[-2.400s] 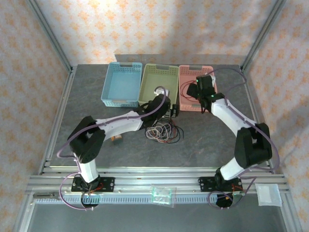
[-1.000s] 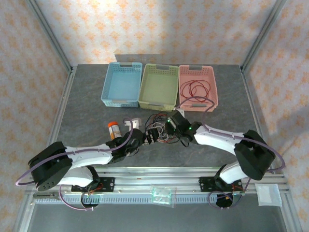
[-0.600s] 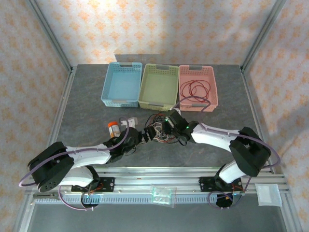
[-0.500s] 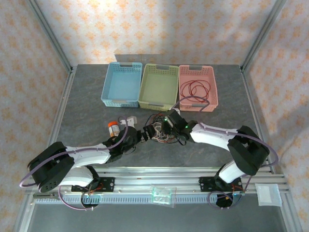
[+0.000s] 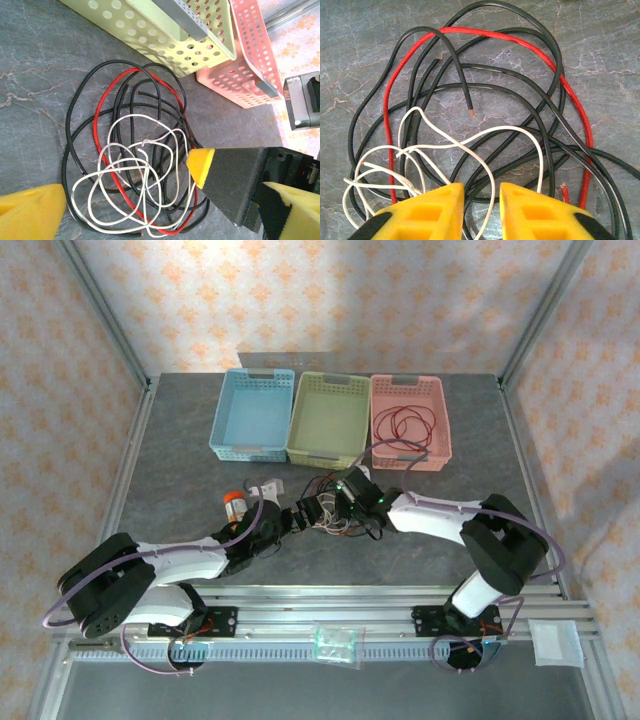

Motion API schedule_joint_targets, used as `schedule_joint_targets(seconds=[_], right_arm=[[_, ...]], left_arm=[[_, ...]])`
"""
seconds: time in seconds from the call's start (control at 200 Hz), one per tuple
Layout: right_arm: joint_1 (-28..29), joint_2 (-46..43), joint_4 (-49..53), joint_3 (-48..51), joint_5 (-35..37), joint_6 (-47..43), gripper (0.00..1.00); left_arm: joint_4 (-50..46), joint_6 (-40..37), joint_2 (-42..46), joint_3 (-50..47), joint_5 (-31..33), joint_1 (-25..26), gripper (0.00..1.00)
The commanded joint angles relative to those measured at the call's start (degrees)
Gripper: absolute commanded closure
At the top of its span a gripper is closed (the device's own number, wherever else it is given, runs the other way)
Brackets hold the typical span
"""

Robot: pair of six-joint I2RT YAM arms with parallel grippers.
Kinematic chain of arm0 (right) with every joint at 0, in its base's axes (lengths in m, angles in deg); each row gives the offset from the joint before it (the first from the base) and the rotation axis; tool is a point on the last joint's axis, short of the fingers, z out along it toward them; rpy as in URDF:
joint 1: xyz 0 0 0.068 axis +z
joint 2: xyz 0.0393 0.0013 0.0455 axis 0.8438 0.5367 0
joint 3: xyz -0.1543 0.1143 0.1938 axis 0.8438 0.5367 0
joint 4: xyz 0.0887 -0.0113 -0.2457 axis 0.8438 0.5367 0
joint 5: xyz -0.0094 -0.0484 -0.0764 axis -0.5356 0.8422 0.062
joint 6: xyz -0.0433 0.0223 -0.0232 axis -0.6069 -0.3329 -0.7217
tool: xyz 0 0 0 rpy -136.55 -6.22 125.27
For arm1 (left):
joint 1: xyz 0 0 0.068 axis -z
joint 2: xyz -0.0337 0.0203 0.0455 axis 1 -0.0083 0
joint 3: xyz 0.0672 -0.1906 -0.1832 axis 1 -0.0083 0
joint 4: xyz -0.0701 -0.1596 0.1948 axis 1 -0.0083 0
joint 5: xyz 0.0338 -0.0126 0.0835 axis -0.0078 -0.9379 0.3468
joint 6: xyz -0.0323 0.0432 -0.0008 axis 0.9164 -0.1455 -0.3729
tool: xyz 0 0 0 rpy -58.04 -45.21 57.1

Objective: Untangle the cables

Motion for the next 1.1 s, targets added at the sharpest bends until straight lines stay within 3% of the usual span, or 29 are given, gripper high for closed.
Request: schedule_joint_targets(seconds=[0.0, 0.285, 0.461, 0.591, 0.801, 1.091], right_arm=[[0.25, 0.29, 1.50, -1.76, 1.75, -0.11, 0.79], [0.27, -6.26, 1.26, -0.17, 5.09, 1.04, 1.00], [0.28, -14.62, 0.11, 0.41, 5.53, -0.14, 1.00], [0.17, -20.64, -1.22, -0.13, 4.64, -0.97, 1.00], [-2.53, -23.51, -1.17, -4.94, -4.01, -2.27, 1.00], [-8.29, -25.50, -2.91, -7.69, -15.94, 1.85, 1.00]], left_arm=[[0.85, -1.11, -0.41, 0.20, -0.17, -0.48, 0.01], [-1.97, -5.69, 0.26, 2.98, 0.02, -0.93, 0.01], [-3.87, -13.46, 0.71, 8.15, -6.06, -2.74, 0.02], [-5.17, -19.39, 1.16, 12.17, -11.22, -3.22, 0.10], [-7.02, -26.38, 0.30, 16.61, -18.99, -4.06, 0.20], [-3.36, -26.86, -2.15, 17.37, -26.65, -4.41, 0.17]])
